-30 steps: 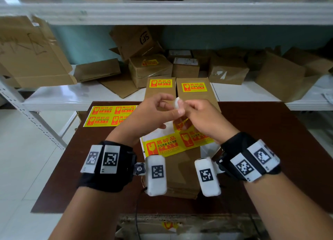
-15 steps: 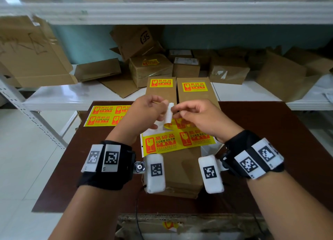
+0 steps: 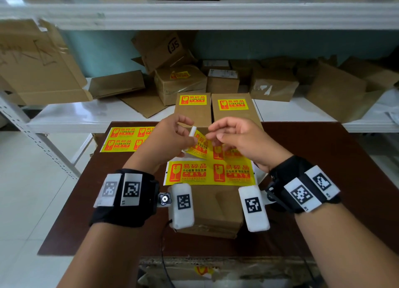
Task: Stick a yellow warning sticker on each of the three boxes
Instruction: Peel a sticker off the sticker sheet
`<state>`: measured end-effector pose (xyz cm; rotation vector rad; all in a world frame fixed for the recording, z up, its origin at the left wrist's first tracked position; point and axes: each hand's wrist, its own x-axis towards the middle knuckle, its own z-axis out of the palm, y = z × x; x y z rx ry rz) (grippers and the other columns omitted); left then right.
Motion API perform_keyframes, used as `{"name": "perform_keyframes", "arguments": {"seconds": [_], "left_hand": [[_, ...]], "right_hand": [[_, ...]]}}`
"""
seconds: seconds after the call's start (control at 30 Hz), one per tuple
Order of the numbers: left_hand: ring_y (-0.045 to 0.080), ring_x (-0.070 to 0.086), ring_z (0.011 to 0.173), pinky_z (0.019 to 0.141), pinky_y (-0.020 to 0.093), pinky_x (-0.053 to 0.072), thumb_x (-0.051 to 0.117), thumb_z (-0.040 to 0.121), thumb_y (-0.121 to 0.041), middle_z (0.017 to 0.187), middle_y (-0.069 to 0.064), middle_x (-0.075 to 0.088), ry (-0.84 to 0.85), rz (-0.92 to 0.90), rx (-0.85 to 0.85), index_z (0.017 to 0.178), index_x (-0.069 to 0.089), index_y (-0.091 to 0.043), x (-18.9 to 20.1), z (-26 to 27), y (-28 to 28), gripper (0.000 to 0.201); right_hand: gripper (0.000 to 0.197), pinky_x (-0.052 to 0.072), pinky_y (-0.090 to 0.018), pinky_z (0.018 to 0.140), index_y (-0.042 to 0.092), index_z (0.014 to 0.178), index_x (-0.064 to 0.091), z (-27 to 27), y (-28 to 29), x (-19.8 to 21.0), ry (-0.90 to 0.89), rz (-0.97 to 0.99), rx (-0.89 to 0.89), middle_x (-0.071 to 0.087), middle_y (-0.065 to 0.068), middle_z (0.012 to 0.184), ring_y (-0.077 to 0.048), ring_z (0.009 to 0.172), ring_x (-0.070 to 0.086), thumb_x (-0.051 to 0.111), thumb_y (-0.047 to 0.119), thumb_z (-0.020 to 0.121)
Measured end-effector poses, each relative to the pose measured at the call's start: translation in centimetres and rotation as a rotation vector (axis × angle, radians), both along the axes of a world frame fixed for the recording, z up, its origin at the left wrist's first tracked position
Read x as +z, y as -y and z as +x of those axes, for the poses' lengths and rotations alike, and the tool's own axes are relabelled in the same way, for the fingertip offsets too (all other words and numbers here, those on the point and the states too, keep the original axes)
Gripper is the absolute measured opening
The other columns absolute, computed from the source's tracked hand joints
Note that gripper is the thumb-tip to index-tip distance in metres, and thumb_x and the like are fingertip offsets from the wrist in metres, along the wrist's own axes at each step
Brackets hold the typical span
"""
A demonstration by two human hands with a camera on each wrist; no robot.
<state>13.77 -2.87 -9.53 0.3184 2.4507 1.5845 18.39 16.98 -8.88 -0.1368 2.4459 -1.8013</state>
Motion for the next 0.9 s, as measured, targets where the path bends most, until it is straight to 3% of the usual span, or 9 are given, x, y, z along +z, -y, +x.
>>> {"name": "perform_keyframes", "arguments": {"seconds": [0.07,0.17,0.3,0.4,0.53,0.67,0.9], "left_hand": [[0.013,0.065,0.072,0.062,0.033,0.058,0.068,0.089,-0.005,0.075,0.001,0.064,-0.015,0.008,0.027,0.113,0.06,-0.021,0.0,0.0,0.1,0.03],[0.012,0.064,0.071,0.066,0.036,0.058,0.059,0.093,-0.004,0.076,-0.002,0.065,-0.013,0.019,0.042,0.108,0.062,-0.021,0.3,0.0,0.3,0.023],[0.014,0.062,0.078,0.07,0.038,0.057,0.047,0.099,-0.008,0.086,0.002,0.066,-0.02,0.02,0.066,0.103,0.063,-0.019,0.5,0.0,0.2,0.02],[0.013,0.061,0.074,0.065,0.034,0.056,0.041,0.101,-0.006,0.082,0.001,0.065,-0.033,0.044,0.087,0.1,0.064,-0.017,0.7,0.0,0.1,0.025],[0.012,0.061,0.07,0.061,0.031,0.055,0.042,0.1,-0.005,0.079,0.0,0.065,-0.06,0.084,0.116,0.093,0.064,-0.02,0.6,0.0,0.1,0.027],[0.01,0.063,0.067,0.055,0.026,0.055,0.043,0.1,-0.003,0.079,0.001,0.065,-0.064,0.122,0.119,0.092,0.062,-0.019,0.7,0.0,0.2,0.027],[0.003,0.063,0.06,0.052,0.023,0.054,0.047,0.099,0.0,0.077,-0.001,0.066,-0.076,0.159,0.133,0.095,0.063,-0.017,0.8,0.2,0.3,0.024]], "right_hand": [[0.017,0.054,-0.017,0.081,0.018,0.111,0.067,-0.3,-0.3,-0.3,-0.043,0.077,-0.102,0.074,-0.002,0.111,-0.009,0.099,0.069,0.06,0.008,0.098],[0.029,0.052,-0.033,0.101,0.024,0.121,0.064,-0.9,-1.2,-1.3,-0.071,0.275,-0.187,0.068,0.006,0.118,-0.011,0.111,0.063,0.069,0.019,0.094],[0.057,0.051,-0.026,0.089,0.021,0.143,0.053,-1.3,-1.5,-1.9,0.083,0.333,-0.116,0.063,0.005,0.133,-0.011,0.119,0.059,0.074,0.028,0.09],[0.064,0.053,-0.03,0.092,0.021,0.145,0.051,-1.3,-1.4,-2.1,0.111,0.354,-0.102,0.063,0.004,0.133,-0.011,0.116,0.06,0.077,0.031,0.088],[0.05,0.056,-0.037,0.095,0.021,0.134,0.061,-1.0,-1.3,-1.7,0.126,0.337,-0.08,0.071,0.003,0.116,-0.014,0.104,0.069,0.076,0.032,0.088],[0.021,0.06,-0.041,0.089,0.02,0.106,0.074,-0.5,-1.2,-1.3,0.168,0.256,-0.036,0.079,0.001,0.096,-0.017,0.089,0.076,0.076,0.031,0.089],[0.019,0.06,-0.04,0.084,0.009,0.103,0.077,-0.2,-0.9,-0.9,0.197,0.192,-0.017,0.079,-0.011,0.096,-0.031,0.093,0.075,0.074,0.024,0.091]]}}
